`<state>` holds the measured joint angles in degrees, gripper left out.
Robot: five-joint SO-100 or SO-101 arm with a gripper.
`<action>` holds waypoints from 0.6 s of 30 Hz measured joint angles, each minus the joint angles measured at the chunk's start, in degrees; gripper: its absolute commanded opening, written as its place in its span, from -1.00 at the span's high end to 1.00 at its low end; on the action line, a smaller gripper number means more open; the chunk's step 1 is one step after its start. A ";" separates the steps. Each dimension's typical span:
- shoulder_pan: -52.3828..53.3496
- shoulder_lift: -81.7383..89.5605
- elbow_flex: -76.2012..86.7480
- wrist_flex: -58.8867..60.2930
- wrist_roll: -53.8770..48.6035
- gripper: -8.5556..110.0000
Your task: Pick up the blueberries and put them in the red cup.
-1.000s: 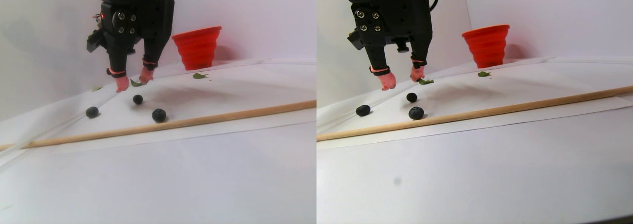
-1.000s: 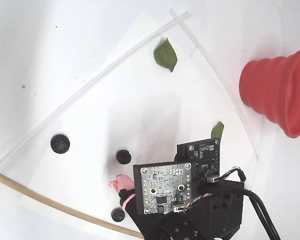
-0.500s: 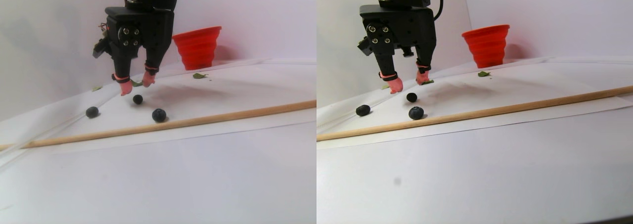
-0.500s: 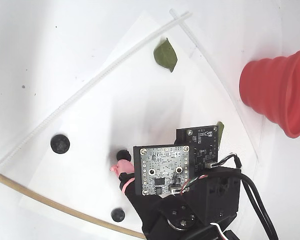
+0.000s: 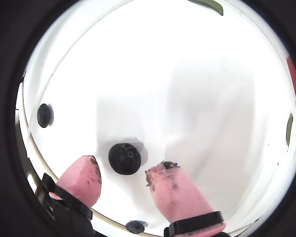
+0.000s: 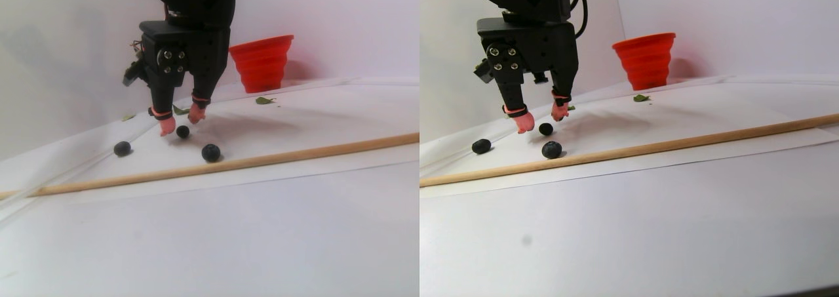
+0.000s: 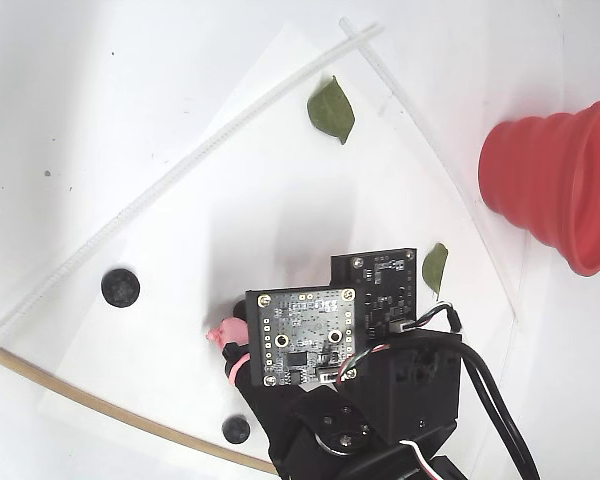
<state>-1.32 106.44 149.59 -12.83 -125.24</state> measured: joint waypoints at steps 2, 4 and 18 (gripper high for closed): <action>0.00 -0.79 -0.18 -0.88 -0.35 0.55; 0.00 -1.58 -0.18 -1.49 -0.44 0.55; 0.00 -6.42 -1.49 -5.80 -0.44 0.56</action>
<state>-1.32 100.02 148.10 -18.63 -125.68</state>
